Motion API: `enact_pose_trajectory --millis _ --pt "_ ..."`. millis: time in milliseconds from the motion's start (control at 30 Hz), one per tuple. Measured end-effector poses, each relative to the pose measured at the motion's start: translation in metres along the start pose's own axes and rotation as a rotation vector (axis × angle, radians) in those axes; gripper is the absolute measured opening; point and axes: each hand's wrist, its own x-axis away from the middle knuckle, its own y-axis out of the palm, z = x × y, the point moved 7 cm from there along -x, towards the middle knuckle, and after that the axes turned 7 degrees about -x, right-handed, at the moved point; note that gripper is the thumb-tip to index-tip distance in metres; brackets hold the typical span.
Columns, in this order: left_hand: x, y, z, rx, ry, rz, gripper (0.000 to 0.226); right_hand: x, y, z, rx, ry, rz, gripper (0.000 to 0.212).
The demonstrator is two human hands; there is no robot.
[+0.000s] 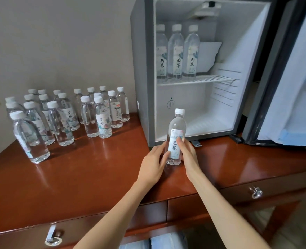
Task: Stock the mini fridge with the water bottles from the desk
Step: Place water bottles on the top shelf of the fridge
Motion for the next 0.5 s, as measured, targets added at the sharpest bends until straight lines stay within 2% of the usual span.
enact_pose_trajectory --millis 100,233,333,500 --pt "-0.016 0.019 0.013 -0.132 0.078 0.004 0.043 -0.008 -0.024 -0.013 -0.018 -0.029 0.064 0.018" --pt "-0.039 0.043 0.011 -0.21 0.031 0.013 0.043 -0.02 -0.056 -0.025 0.017 -0.079 0.13 0.023" --pt "-0.059 0.055 0.017 -0.238 0.066 0.021 0.041 -0.032 -0.077 -0.032 0.029 -0.118 0.193 0.029" --pt "-0.085 0.077 0.028 -0.294 0.114 0.026 0.041 -0.047 -0.102 -0.036 0.087 -0.154 0.258 0.018"
